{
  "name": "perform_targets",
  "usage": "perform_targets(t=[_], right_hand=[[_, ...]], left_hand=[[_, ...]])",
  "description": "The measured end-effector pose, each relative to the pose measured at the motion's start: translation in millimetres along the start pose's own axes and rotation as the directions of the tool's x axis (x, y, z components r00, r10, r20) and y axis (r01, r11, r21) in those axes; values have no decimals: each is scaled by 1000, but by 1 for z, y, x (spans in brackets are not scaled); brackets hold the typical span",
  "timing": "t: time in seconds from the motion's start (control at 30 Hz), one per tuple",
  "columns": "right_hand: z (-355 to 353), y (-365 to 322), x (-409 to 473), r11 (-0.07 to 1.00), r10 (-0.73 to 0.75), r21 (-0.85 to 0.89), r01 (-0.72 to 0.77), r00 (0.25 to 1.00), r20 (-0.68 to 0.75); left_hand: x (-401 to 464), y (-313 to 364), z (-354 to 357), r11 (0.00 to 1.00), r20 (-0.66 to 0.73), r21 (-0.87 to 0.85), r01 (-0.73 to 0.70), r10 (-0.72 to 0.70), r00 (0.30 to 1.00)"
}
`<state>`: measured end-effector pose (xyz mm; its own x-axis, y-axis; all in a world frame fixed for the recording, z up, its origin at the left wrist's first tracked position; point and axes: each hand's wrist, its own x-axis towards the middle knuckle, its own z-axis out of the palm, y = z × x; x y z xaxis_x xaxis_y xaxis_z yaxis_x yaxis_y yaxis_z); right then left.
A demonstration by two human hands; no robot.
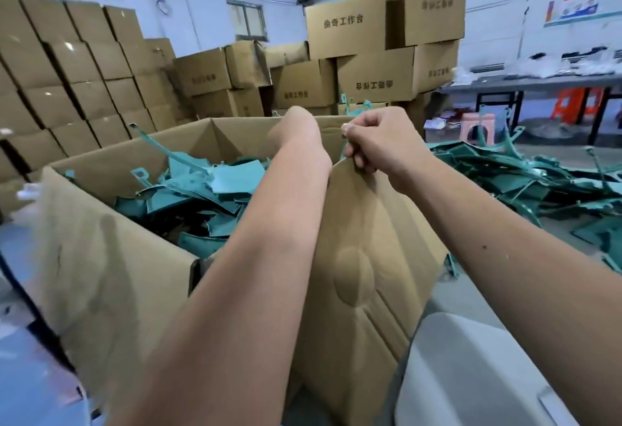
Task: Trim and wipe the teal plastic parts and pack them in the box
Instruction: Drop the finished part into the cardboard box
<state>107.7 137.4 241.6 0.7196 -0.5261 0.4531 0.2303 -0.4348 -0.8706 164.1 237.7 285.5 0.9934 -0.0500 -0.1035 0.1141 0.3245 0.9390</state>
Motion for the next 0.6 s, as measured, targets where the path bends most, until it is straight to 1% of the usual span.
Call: perform_targets(t=[0.03,0.07,0.1,0.13,0.17,0.2,0.23,0.27,0.33,0.37,0.4,0.43,0.5,0.57,0.6], right_hand=[[-2,-1,-3,1000,1,23,-1,1000,6],[-7,1,-8,999,-2,48,2,1000,11],[-11,5,-14,998,-9,66,8,1000,16],[-20,11,-23,997,-9,72,7,1000,17],[-31,21,-33,998,1,63,-2,1000,16],[-42,32,-45,999,16,41,-17,1000,9],[-59,46,-58,999,36,5,-36,999,-13],[-76,61,-71,997,59,-37,-60,998,-39],[-118,95,-98,980,113,-150,-133,985,-132],[-139,110,-111,953,129,-249,-176,973,-194],[-162,127,-125,899,134,-373,-229,955,-263],[-184,142,-138,815,124,-503,-287,935,-333],[-228,168,-163,582,77,-696,-420,881,-467],[-259,189,-187,351,74,-761,-546,826,-559],[-270,199,-196,249,116,-757,-604,794,-596]], left_hand=[[-3,-2,3,999,-20,27,-20,21,1000],[-14,-4,7,994,-38,62,-90,92,995],[-23,-8,12,968,-49,139,-210,218,975],[-31,-18,19,909,-19,218,-354,367,930],[-40,-30,25,837,19,259,-483,495,869],[-49,-42,31,765,79,265,-587,590,804],[-61,-56,38,706,163,257,-659,641,750],[-71,-72,46,656,258,251,-712,663,703],[-87,-112,64,601,456,252,-758,617,641],[-93,-131,69,583,538,267,-768,571,620],[-98,-153,76,585,598,289,-758,508,620],[-102,-175,82,595,639,318,-738,441,630],[-109,-219,95,642,680,388,-662,285,675],[-116,-258,104,673,690,463,-577,135,711],[-119,-276,108,666,683,502,-551,85,725]])
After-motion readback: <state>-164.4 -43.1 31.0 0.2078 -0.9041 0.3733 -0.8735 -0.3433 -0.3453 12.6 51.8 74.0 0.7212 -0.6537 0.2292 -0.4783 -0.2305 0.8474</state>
